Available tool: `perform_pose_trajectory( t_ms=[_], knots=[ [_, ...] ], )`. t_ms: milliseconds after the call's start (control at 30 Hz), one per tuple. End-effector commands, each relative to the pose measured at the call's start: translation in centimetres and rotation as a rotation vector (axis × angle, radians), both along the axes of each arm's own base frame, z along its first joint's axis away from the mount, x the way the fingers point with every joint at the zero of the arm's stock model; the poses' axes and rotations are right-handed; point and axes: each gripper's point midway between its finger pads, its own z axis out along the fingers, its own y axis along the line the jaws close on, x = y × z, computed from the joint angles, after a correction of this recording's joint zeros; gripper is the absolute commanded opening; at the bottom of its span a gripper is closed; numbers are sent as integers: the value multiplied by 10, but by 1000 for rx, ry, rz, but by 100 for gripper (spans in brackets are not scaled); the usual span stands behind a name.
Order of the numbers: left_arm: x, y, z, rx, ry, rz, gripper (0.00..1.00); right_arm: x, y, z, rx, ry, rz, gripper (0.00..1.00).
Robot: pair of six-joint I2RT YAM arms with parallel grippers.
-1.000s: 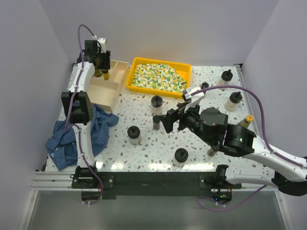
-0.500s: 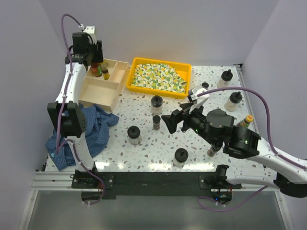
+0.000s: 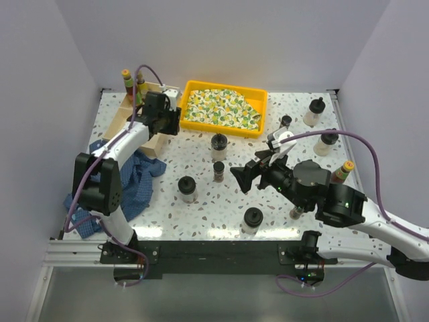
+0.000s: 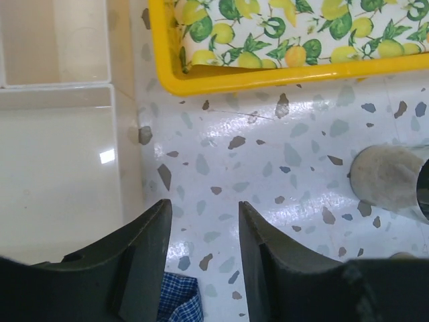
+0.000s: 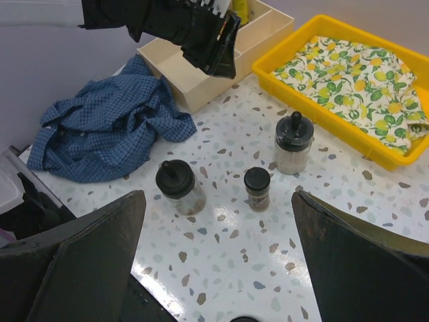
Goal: Organize the condiment bottles
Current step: Move the storage box to the corner of the board.
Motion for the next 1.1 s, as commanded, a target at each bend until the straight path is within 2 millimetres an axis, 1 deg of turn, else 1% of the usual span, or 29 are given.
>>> perform_pose_trajectory(
  t_ms=[0,33,133,200,333,400,500,533,633,700,733,767,900,967,1067],
  knots=[
    [15,3,-7,7,-47,45,48,-4,-2,14,90,-12,5,95],
    [18,5,-18,21,-33,58,46,-4,-3,13,89,-9,6,95],
    [25,12,-32,54,-27,95,45,-5,-6,13,96,-9,3,95],
    [32,20,-38,81,-26,134,45,-6,-8,16,104,-13,0,95],
    [44,28,-63,127,29,171,45,-5,-14,19,114,-19,-15,95],
    [49,37,-66,150,29,208,45,-5,-16,19,111,-18,-18,95],
    [59,50,-64,121,19,247,45,-5,-19,18,99,-18,-28,95],
    [62,59,-63,109,15,264,45,-4,-20,19,99,-18,-33,95],
    [69,70,-60,82,0,281,45,-3,-22,20,96,-25,-43,95],
    [72,75,-61,83,7,281,45,-3,-22,23,100,-29,-46,95],
    [78,77,-59,84,1,283,45,-2,-21,22,96,-27,-43,95],
    [80,79,-59,86,4,282,45,-2,-20,23,99,-28,-41,95],
    [91,78,-52,87,-5,253,46,-1,-13,23,96,-24,-35,95],
    [93,77,-50,86,-7,245,46,0,-11,24,92,-24,-30,95],
    [96,73,-38,74,-26,221,46,0,-8,27,95,-26,-27,95]
  ],
)
